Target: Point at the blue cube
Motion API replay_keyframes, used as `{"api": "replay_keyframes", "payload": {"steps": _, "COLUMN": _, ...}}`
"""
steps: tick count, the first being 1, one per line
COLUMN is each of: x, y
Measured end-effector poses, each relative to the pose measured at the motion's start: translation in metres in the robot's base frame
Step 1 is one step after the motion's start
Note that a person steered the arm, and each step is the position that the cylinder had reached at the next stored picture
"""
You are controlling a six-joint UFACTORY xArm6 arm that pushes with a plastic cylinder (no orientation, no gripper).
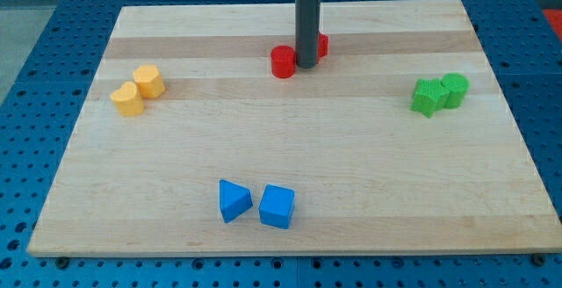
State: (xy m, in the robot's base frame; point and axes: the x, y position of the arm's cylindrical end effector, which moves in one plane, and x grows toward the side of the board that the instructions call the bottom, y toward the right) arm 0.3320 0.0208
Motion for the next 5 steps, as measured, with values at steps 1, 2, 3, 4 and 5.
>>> {"api": "replay_keyframes", "payload": {"steps": 1, "x": -0.003, "y": 0.001}}
{"api": "replay_keyframes", "payload": {"steps": 2, "x": 0.000, "y": 0.006}}
{"api": "replay_keyframes", "payload": {"steps": 3, "x": 0.001, "y": 0.023}}
{"api": "replay_keyframes", "payload": {"steps": 4, "x": -0.013, "y": 0.032}}
{"api": "replay_keyframes", "payload": {"steps": 5, "x": -0.031, "y": 0.032}}
